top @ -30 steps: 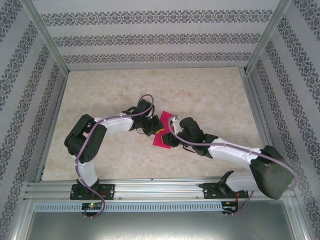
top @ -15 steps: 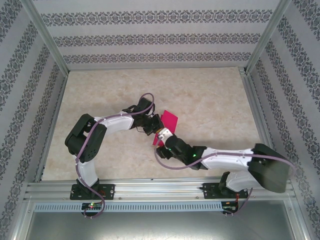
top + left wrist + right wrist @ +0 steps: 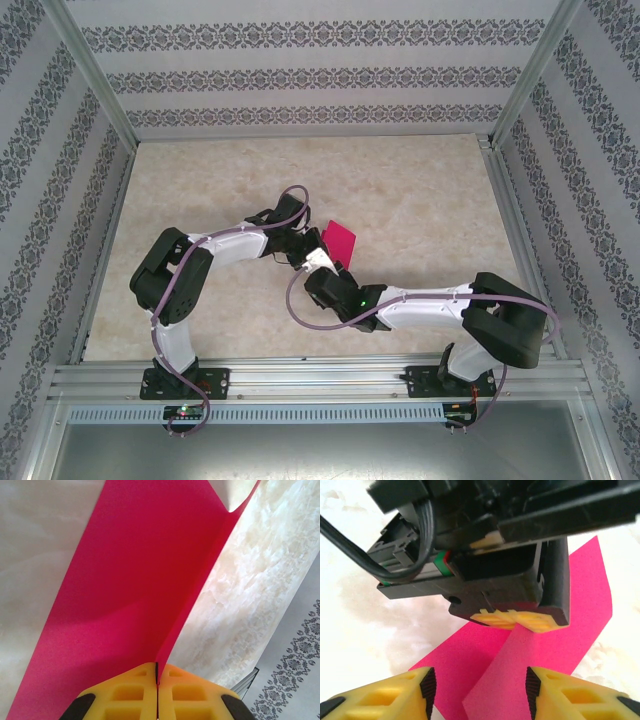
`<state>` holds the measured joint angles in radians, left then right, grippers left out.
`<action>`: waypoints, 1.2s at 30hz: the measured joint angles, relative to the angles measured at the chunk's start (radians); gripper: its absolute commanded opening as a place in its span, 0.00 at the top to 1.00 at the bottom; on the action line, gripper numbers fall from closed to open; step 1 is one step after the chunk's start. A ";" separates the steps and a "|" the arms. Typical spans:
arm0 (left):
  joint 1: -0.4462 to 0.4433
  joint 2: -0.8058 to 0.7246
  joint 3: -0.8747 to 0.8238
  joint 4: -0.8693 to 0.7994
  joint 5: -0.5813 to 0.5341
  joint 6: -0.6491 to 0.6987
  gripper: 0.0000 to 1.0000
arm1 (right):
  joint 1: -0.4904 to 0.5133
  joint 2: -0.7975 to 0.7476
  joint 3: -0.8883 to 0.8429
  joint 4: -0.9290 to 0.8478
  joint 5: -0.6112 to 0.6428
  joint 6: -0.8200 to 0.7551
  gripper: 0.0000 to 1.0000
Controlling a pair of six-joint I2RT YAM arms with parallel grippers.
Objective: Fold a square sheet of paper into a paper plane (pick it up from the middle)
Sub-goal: Fold the triangle a second time at the center of the table.
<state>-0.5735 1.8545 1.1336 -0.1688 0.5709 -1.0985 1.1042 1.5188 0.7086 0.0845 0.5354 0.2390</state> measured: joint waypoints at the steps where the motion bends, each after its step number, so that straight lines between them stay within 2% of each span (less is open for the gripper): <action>1: 0.000 0.000 0.002 -0.001 0.002 0.002 0.92 | 0.000 0.000 0.000 -0.004 0.000 0.003 0.60; 12: 0.000 0.000 0.005 -0.015 0.001 0.022 0.89 | -0.001 -0.033 0.000 -0.027 -0.002 0.025 0.90; 17: 0.000 0.000 0.013 -0.043 -0.003 0.034 0.88 | -0.019 -0.058 -0.002 -0.039 -0.042 0.039 1.00; 19: 0.000 0.000 0.019 -0.050 -0.003 0.040 0.85 | -0.035 -0.068 -0.009 -0.040 -0.065 0.045 1.00; 22: 0.000 0.000 0.021 -0.061 -0.007 0.051 0.74 | -0.064 -0.091 -0.032 -0.031 -0.112 0.053 1.00; 24: 0.000 0.000 0.024 -0.076 -0.017 0.059 0.73 | -0.091 -0.111 -0.058 -0.016 -0.159 0.063 1.00; 26: 0.000 0.000 0.026 -0.089 -0.032 0.070 0.60 | -0.126 -0.129 -0.086 0.004 -0.214 0.080 1.00; 27: 0.000 -0.001 0.026 -0.095 -0.041 0.074 0.57 | -0.147 -0.136 -0.099 0.019 -0.247 0.090 1.00; 33: 0.000 -0.044 0.013 -0.140 -0.108 0.090 0.55 | -0.306 -0.155 -0.173 0.120 -0.492 0.179 1.00; 36: 0.000 -0.097 -0.028 -0.139 -0.130 0.093 0.59 | -0.363 -0.155 -0.188 0.152 -0.586 0.213 1.00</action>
<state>-0.5735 1.7576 1.1057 -0.3080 0.4412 -1.0058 0.7410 1.3640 0.5201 0.2363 -0.0509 0.4519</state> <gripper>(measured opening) 0.433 0.040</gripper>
